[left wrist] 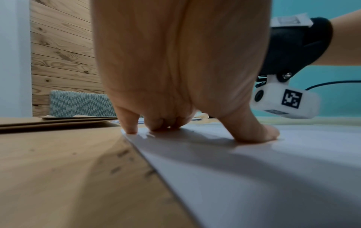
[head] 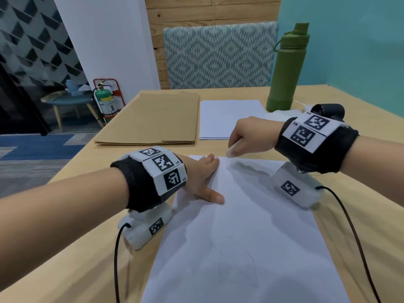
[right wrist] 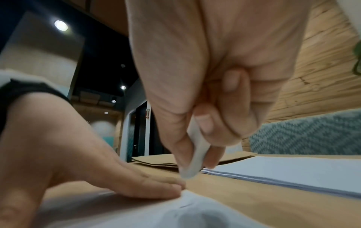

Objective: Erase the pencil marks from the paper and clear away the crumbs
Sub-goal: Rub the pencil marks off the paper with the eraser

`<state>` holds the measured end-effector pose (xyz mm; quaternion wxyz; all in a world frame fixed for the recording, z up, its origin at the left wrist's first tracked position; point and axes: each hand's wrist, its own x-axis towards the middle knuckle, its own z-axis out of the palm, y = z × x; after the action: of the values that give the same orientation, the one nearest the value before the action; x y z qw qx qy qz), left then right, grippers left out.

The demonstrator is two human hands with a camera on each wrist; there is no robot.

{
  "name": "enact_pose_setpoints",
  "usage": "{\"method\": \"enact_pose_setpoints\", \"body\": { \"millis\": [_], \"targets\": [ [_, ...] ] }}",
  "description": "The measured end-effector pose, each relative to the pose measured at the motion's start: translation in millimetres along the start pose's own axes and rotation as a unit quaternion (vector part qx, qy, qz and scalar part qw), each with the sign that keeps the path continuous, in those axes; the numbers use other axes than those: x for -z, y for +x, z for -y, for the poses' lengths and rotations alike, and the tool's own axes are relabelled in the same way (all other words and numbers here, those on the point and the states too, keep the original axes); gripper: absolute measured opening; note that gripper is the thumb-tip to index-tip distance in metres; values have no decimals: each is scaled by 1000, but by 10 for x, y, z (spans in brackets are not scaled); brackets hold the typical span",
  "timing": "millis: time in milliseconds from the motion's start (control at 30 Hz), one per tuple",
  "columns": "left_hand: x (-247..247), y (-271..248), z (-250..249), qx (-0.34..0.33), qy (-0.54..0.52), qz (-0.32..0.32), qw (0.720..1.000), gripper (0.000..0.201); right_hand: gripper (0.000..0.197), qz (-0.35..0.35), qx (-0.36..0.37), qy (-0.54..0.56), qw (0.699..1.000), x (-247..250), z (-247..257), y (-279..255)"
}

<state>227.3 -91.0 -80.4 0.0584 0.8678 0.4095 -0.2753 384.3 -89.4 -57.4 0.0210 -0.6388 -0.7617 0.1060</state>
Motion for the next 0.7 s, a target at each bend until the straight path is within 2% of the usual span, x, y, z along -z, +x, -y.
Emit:
{"method": "enact_pose_setpoints", "body": {
  "millis": [100,267,300,367,400,433,500,600,667,700],
  "targets": [
    [-3,22,7,2,-2,-7,1000,104,17,14,34,7,999,-30,52,-52],
    [-35,66,60,-14,-21,-17,1000,109,16,14,99,-50,994,-173,150,30],
    [-32,70,63,-17,-20,-14,1000,110,19,28,114,-61,991,-166,156,17],
    [-24,67,52,-4,-10,-3,1000,109,39,88,119,-84,985,-126,158,-28],
    [-20,66,44,5,-5,2,1000,107,40,114,112,-96,982,-100,152,-43],
    [-12,53,31,9,-3,6,1000,106,32,122,111,-105,981,-80,153,-48],
    [-11,49,29,5,-7,8,1000,107,14,88,116,-114,983,-79,166,-10],
    [-22,66,48,-1,-14,4,1000,109,25,39,125,-111,985,-151,162,72],
    [-17,55,40,3,-7,9,1000,108,20,66,148,-102,981,-143,132,32],
    [-12,38,27,7,-4,13,1000,107,28,96,146,-102,979,-117,121,-7]
  ]
}}
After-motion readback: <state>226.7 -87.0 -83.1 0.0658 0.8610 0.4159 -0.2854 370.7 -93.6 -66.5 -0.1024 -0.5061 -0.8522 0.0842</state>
